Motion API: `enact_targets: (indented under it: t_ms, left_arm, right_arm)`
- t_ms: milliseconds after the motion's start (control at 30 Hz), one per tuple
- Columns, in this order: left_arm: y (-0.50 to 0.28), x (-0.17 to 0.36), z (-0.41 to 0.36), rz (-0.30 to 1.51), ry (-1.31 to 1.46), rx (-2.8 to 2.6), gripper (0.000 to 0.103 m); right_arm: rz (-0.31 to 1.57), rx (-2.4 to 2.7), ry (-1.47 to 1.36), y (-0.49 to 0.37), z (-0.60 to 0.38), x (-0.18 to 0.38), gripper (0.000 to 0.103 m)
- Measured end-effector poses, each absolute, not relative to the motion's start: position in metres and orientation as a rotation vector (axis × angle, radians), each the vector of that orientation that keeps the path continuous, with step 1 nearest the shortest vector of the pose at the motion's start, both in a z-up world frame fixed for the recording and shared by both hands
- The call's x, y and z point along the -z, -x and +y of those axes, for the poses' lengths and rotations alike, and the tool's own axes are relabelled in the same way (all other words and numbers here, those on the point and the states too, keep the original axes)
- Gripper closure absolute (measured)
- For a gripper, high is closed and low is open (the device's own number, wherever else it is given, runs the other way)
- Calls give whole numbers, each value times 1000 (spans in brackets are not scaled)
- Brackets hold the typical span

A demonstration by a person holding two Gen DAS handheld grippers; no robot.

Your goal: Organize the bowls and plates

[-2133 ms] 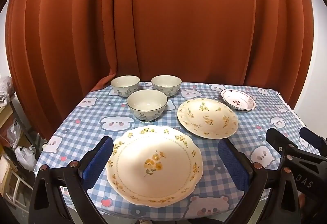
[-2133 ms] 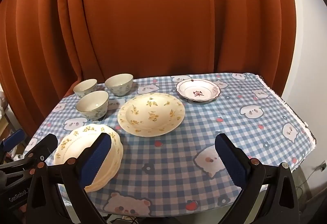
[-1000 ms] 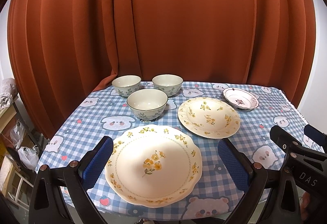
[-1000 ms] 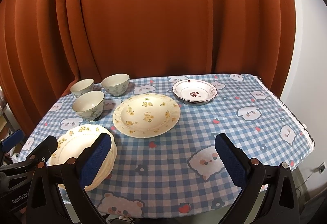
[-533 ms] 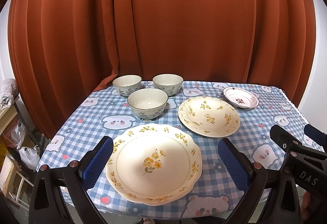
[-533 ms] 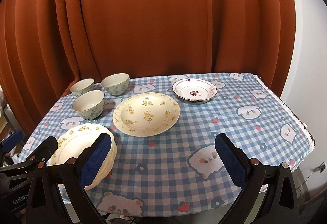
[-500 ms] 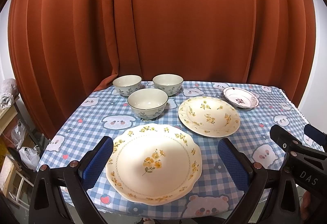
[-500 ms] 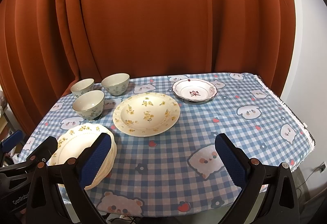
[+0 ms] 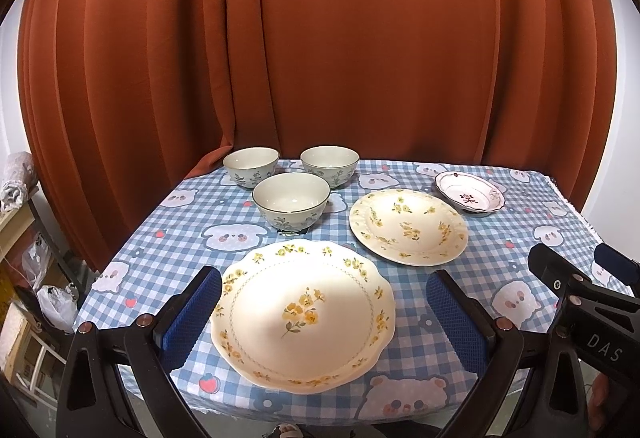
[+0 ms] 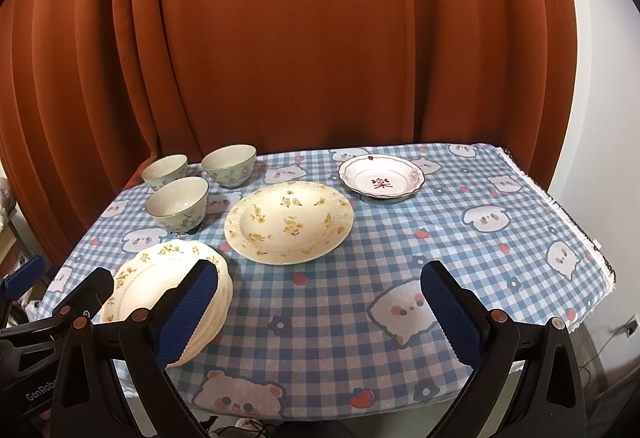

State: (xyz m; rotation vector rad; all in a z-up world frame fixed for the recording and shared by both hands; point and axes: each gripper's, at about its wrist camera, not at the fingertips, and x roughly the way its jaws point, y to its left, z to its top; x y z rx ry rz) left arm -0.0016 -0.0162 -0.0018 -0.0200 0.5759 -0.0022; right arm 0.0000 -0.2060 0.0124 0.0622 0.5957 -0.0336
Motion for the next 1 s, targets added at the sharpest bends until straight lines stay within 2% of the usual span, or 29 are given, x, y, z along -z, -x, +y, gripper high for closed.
enact_targets:
  t_ms: [400,733,1000]
  left_arm:
    - [5,-2,-13,598,9,-18,0]
    - [-26,9,14,652,55,-64,1]
    - [-67,18,36,712,29,-47,9]
  right_arm:
    - [631,39,-60,3,-197,-14,0]
    - [641,-72,-27,-13,-168,-11,0]
    - [693,-63,-39,-57,-144,-3,0]
